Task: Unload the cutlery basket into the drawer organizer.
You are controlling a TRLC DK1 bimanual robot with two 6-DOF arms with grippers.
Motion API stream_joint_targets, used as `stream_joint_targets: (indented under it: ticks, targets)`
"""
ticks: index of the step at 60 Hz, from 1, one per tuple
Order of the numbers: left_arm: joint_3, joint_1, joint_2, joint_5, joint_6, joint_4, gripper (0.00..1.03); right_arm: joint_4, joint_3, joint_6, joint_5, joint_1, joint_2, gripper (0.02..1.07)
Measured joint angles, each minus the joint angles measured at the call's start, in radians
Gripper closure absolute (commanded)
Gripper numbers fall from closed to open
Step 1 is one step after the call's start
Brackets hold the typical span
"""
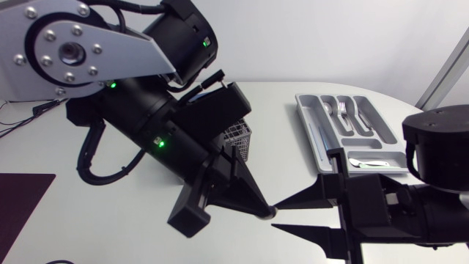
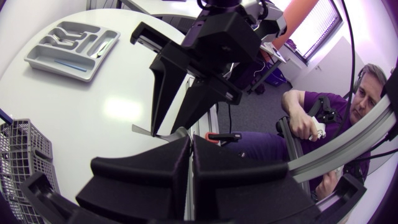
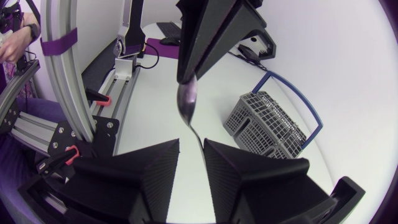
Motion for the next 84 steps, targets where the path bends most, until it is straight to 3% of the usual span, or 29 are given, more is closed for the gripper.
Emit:
stream_joint_targets:
  ticks: [13,21,33,35,42,45,49,54,64,77,84]
  targets:
    - [0.0,-0.002,0.0,0.002,0.0,-0.002,0.98,0.001,0.0,0.0,0.014,0.0,0.0,0.89]
    - [0.0,-0.006,0.0,0.003,0.0,-0.002,0.98,0.005,0.0,0.0,0.014,0.0,0.001,1.0]
    - [0.001,-0.005,0.0,0.01,0.0,-0.009,0.96,0.007,0.0,-0.001,0.022,0.016,0.001,1.01]
    - [0.002,-0.005,0.0,0.01,0.0,-0.009,0.86,0.007,0.0,0.0,0.023,0.021,0.001,1.01]
    - [0.018,0.01,0.0,0.01,0.0,-0.008,0.29,-0.004,0.0,0.0,0.023,0.029,0.001,1.01]
    - [0.029,0.021,0.0,0.01,0.0,-0.008,0.16,-0.009,0.0,0.0,0.03,0.028,0.001,1.01]
    - [0.046,0.041,0.0,0.01,-0.002,-0.003,0.06,-0.018,0.0,-0.001,0.033,0.025,0.001,1.01]
    - [0.056,0.082,0.0,0.006,-0.023,0.053,0.05,-0.035,0.0,-0.018,0.033,-0.014,0.0,1.01]
    - [0.055,0.148,-0.002,-0.12,-0.119,0.179,0.05,-0.069,-0.004,-0.124,0.027,-0.185,-0.022,1.01]
    - [0.003,0.195,-0.021,-0.263,-0.19,0.234,0.05,-0.066,-0.026,-0.308,-0.058,-0.492,-0.018,1.01]
    - [-0.032,0.219,-0.027,-0.3,-0.203,0.245,0.05,0.003,-0.038,-0.401,-0.085,-0.653,0.026,1.01]
